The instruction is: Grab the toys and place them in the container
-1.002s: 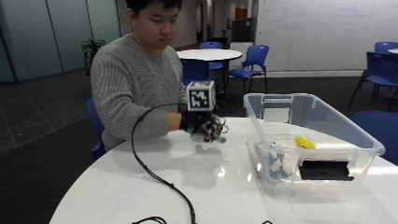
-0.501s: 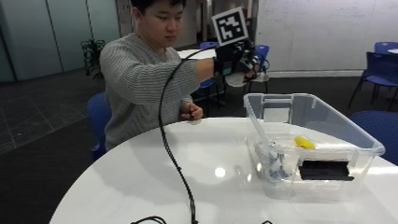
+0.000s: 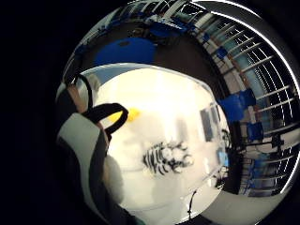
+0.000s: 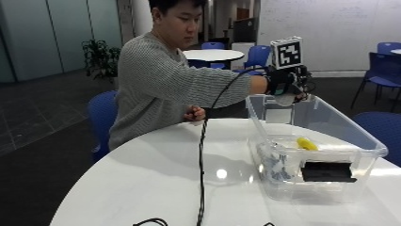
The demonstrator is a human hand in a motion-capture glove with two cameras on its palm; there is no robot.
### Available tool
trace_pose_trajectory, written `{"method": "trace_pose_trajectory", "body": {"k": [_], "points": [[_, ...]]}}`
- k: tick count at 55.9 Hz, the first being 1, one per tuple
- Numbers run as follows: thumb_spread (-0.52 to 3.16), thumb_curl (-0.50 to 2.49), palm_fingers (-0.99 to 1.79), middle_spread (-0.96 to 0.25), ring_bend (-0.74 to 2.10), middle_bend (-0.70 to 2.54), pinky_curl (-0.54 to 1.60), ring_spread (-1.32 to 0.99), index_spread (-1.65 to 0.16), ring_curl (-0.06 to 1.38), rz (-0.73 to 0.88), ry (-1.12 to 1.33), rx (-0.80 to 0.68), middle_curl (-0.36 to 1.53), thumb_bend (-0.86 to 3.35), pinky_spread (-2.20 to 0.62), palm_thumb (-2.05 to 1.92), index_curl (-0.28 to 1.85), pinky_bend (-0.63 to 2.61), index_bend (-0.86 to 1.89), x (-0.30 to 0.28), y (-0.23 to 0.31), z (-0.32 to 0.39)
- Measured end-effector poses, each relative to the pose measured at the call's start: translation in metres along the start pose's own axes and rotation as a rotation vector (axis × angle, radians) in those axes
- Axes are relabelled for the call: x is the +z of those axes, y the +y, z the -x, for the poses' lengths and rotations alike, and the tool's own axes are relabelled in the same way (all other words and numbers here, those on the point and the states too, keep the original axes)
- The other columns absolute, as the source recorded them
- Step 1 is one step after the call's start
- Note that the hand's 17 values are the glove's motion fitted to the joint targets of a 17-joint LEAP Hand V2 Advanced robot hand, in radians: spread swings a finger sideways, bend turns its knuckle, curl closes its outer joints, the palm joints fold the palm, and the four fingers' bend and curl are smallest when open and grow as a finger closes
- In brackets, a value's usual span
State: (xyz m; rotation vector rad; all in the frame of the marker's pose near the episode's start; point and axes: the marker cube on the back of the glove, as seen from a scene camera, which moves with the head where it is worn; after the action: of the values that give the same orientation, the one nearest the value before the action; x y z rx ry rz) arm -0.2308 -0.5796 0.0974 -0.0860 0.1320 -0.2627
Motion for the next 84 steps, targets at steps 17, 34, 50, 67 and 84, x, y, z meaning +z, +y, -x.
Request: {"method": "trace_pose_trajectory", "body": {"k": [17,34,50,67,84], "points": [[0.95,0.87,-0.26,-0.26,0.79,0.36,0.53,-0.35,-0.35,0.6,0.309,-0.015,-0.002,0.67,-0.11,-0.2,0.11,0.56,1.32,0.02,0.022,0.021,-0.009],[1.16,0.55,-0.18,-0.19,0.52,0.16,0.43,-0.17,-0.35,0.43,0.244,0.029,0.041,0.5,-0.05,0.01,-0.06,0.34,1.24,0.09,0.0,0.049,-0.025],[1.21,0.4,-0.12,-0.19,0.46,0.16,0.37,-0.13,-0.36,0.4,0.17,0.055,0.098,0.43,-0.05,0.05,-0.05,0.28,1.14,0.13,-0.058,0.162,-0.145],[1.24,0.32,-0.07,-0.19,0.41,0.17,0.34,-0.12,-0.37,0.38,0.137,-0.008,0.333,0.39,-0.04,0.06,-0.04,0.29,1.07,0.15,-0.072,0.258,-0.199],[1.26,0.29,-0.05,-0.18,0.39,0.18,0.33,-0.12,-0.38,0.37,0.113,-0.041,0.187,0.36,-0.03,0.06,-0.02,0.29,1.03,0.16,-0.046,0.411,-0.109]]}}
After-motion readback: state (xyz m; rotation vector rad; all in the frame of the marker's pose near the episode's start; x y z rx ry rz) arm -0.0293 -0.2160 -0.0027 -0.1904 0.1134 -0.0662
